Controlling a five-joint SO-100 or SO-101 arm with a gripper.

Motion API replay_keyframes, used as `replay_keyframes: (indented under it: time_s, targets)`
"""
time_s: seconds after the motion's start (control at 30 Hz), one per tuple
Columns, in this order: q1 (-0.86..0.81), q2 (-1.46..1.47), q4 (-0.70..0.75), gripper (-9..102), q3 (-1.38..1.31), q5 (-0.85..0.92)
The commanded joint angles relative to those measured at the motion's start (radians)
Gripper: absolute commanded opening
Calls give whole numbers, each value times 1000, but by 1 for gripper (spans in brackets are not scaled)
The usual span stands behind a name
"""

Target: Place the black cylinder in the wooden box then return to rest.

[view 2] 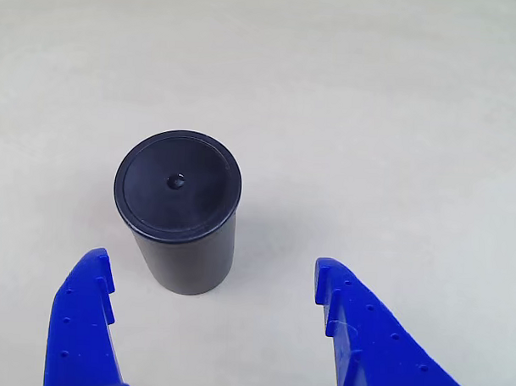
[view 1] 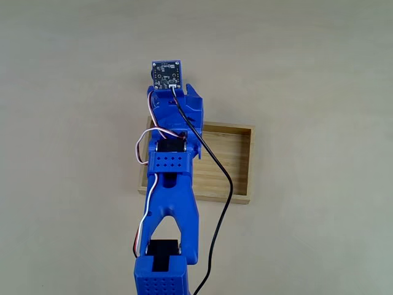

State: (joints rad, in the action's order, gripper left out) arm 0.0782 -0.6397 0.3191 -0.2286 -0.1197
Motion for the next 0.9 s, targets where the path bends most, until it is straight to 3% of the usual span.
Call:
replay_keyframes:
  time_s: [0.0,0.87]
  targets:
    - [8,26,-40,36,-143,5]
    - [32,-164,-44,36,-365,6]
